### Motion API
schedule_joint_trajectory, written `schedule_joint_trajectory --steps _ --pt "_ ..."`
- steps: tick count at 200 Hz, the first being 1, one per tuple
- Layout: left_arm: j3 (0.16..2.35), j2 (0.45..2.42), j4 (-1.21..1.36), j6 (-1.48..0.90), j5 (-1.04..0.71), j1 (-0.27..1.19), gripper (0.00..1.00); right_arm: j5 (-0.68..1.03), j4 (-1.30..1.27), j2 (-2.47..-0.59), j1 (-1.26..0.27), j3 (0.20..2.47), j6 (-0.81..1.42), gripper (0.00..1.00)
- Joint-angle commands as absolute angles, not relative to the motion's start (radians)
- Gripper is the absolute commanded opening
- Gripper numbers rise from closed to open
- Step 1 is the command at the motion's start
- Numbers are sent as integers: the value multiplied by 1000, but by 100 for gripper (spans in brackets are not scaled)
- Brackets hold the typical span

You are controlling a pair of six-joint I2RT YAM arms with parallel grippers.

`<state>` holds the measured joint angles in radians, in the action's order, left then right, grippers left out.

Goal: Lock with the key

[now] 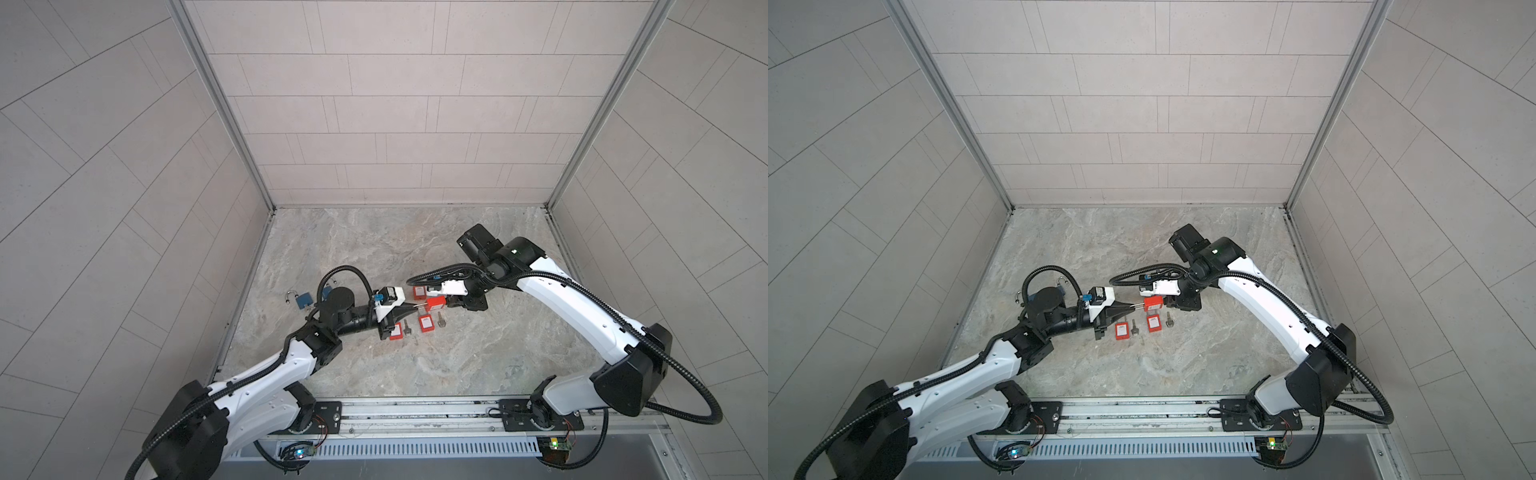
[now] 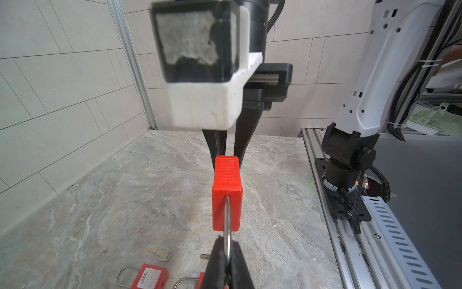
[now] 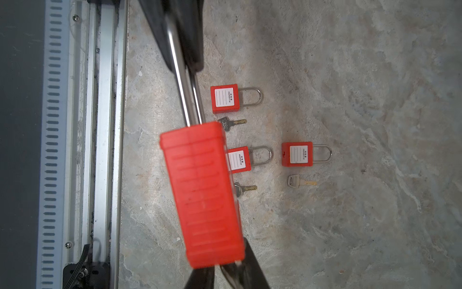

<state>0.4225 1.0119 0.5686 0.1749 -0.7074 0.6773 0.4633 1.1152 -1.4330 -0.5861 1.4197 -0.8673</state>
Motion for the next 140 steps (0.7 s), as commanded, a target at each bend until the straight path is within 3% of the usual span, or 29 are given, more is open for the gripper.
schedule_joint_trajectory --steps 1,23,140 --pt "457 1007 602 177 -711 685 0 464 1077 -1384 -598 1396 -884 18" --pt "457 1009 601 168 -712 685 0 451 1048 -1368 -605 1375 -883 13" --pt "444 966 531 222 -683 685 0 386 1092 -1376 -619 1368 -926 5"
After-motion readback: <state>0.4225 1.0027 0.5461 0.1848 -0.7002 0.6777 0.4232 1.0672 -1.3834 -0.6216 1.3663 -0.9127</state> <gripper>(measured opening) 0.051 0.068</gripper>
